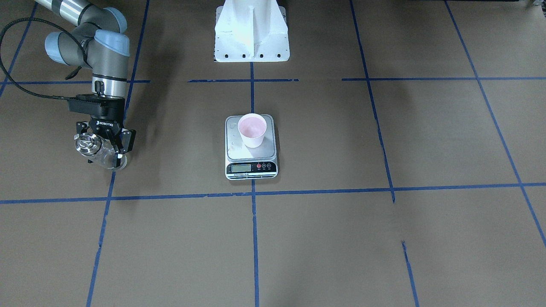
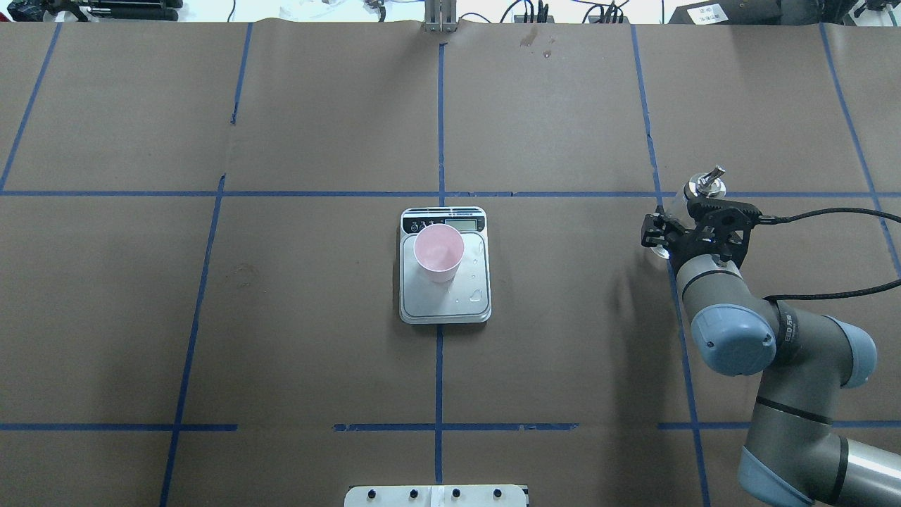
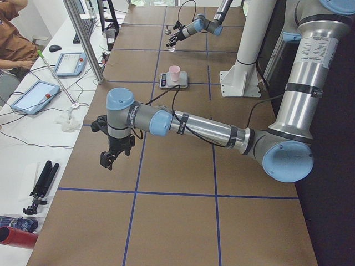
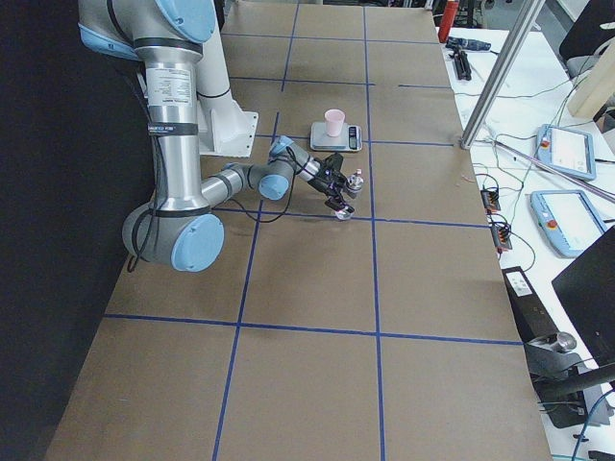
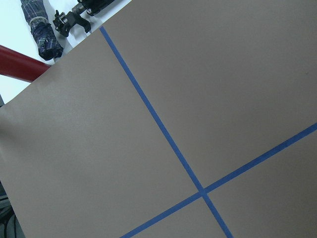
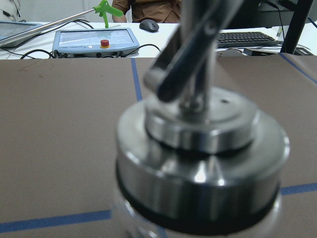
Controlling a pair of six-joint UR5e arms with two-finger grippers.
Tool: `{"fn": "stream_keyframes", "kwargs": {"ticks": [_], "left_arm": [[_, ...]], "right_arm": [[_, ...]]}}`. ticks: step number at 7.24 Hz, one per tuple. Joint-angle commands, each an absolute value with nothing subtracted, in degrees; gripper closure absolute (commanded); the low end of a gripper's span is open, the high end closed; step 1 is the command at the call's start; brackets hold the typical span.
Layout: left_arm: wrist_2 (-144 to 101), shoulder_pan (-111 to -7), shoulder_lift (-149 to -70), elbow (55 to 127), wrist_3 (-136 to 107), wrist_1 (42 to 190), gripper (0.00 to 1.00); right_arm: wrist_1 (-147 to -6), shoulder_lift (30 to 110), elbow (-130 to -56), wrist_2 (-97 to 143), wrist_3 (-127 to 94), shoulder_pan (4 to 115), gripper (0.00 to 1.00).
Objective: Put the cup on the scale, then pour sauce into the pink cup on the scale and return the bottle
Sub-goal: 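Hold the upright bottle above its original spot with the right gripper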
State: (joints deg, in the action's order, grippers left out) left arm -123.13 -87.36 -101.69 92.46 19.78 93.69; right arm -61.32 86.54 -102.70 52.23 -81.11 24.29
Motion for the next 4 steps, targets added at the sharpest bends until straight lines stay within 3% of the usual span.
{"fn": "stream_keyframes", "kwargs": {"ticks": [1, 3, 4], "left_arm": [[-123.13, -87.36, -101.60, 92.46, 19.78, 93.69, 0.00], [-123.13, -87.36, -101.60, 92.46, 19.78, 93.69, 0.00], [-123.13, -87.36, -101.60, 92.46, 19.78, 93.69, 0.00]], "right_arm": [[-61.35, 86.57, -102.66, 52.03, -80.95, 24.26, 0.48], [-61.70, 87.01, -102.66, 51.68, -80.60, 24.17, 0.33], [-61.79, 86.92, -102.74, 51.16, -80.51, 24.08, 0.00]]}}
